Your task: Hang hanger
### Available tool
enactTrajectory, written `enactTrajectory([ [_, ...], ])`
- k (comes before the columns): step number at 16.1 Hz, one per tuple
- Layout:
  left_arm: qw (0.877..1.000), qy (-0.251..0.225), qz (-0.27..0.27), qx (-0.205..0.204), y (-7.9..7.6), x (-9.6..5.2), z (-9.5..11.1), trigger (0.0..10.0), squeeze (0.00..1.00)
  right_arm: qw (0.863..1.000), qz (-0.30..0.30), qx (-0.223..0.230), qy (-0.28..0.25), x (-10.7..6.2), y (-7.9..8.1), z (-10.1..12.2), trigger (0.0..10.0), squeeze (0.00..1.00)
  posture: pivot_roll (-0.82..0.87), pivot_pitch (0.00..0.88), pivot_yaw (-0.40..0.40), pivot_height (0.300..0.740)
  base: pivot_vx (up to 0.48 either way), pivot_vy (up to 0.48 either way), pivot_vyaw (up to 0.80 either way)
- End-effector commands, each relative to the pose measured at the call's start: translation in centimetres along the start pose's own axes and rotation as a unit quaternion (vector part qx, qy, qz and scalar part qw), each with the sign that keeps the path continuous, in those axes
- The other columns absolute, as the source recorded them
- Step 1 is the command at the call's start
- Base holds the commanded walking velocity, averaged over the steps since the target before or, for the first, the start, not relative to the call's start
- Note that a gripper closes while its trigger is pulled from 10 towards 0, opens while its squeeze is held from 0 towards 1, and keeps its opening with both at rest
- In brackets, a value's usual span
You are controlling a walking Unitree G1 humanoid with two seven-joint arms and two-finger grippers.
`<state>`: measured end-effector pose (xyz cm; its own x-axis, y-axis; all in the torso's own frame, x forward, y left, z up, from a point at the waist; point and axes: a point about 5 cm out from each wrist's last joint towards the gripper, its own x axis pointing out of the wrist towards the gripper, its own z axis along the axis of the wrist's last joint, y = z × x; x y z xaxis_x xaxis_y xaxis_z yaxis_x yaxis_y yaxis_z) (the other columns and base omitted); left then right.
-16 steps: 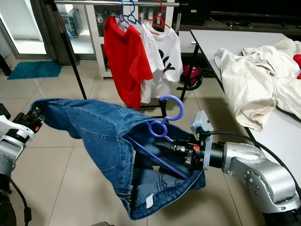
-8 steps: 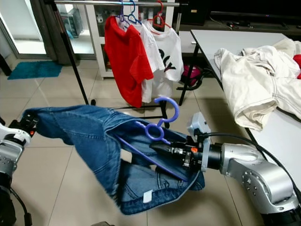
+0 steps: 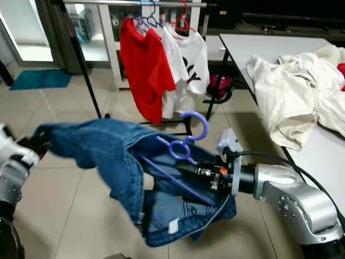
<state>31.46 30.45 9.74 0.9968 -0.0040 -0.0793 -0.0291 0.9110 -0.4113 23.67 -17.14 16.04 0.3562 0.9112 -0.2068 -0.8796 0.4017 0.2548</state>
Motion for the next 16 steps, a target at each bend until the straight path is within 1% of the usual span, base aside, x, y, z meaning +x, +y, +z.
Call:
enactTrajectory([
  [1, 0.999, -0.005, -0.021, 0.04, -0.9, 0.5, 0.6, 10.0, 1.0, 0.999, -0.036, -0.021, -0.008, -0.6, -0.8, 0.9, 10.0, 0.0, -0.13, 0.0, 0.023, 0.74, 0.0, 0.0, 0.0],
  [2, 0.997, 0.01, -0.045, 0.067, -1.8, 0.8, 0.1, 10.0, 1.0, 0.998, -0.05, -0.026, -0.008, -0.5, -1.0, 1.0, 10.0, 0.0, -0.13, 0.0, 0.028, 0.74, 0.0, 0.0, 0.0],
  [4, 0.995, 0.026, -0.053, 0.082, -2.4, 0.8, -0.7, 10.0, 1.0, 0.997, -0.079, -0.019, -0.004, -0.4, -1.4, 0.7, 10.0, 0.0, -0.14, 0.0, 0.033, 0.74, 0.0, 0.0, 0.0],
  [5, 0.995, 0.035, -0.04, 0.084, -2.3, 0.7, -1.2, 10.0, 1.0, 0.995, -0.103, -0.009, 0.003, -0.4, -1.8, 0.2, 10.0, 0.0, -0.14, 0.0, 0.033, 0.74, 0.0, 0.0, 0.0],
  [7, 0.996, 0.038, -0.025, 0.074, -1.6, 0.3, -1.6, 10.0, 1.0, 0.992, -0.127, 0.008, 0.007, -0.5, -2.1, -0.5, 10.0, 0.0, -0.14, 0.0, 0.035, 0.74, 0.0, 0.0, 0.0],
  [9, 0.996, 0.042, 0.006, 0.079, -0.3, -0.4, -1.4, 10.0, 1.0, 0.991, -0.133, 0.023, 0.005, -0.6, -2.0, -0.9, 10.0, 0.0, -0.13, 0.0, 0.032, 0.74, 0.0, 0.0, 0.0],
  [10, 0.996, 0.045, 0.017, 0.082, 0.0, -0.5, -1.3, 10.0, 1.0, 0.991, -0.134, 0.024, 0.005, -0.4, -1.9, -0.9, 10.0, 0.0, -0.13, 0.0, 0.027, 0.74, 0.0, 0.0, 0.0],
  [11, 0.996, 0.043, 0.033, 0.077, 0.7, -0.8, -1.1, 10.0, 1.0, 0.991, -0.131, 0.025, 0.003, -0.1, -1.8, -0.9, 10.0, 0.0, -0.13, 0.0, 0.027, 0.74, 0.0, 0.0, 0.0],
  [14, 0.995, 0.038, 0.062, 0.067, 2.0, -1.4, -0.8, 10.0, 1.0, 0.991, -0.133, 0.02, 0.004, 0.1, -1.8, -0.8, 10.0, 0.0, -0.13, 0.0, 0.026, 0.74, 0.0, 0.0, 0.0],
  [15, 0.997, 0.047, 0.035, 0.058, 2.2, -1.7, -0.7, 10.0, 1.0, 0.992, -0.128, 0.012, 0.005, 0.0, -1.9, -0.7, 10.0, 0.0, -0.12, 0.0, 0.024, 0.74, 0.0, 0.0, 0.0],
  [16, 0.997, 0.053, 0.018, 0.054, 2.2, -1.8, -0.7, 10.0, 1.0, 0.992, -0.126, 0.008, 0.006, -0.1, -1.9, -0.6, 10.0, 0.0, -0.12, 0.0, 0.024, 0.74, 0.0, 0.0, 0.0],
])
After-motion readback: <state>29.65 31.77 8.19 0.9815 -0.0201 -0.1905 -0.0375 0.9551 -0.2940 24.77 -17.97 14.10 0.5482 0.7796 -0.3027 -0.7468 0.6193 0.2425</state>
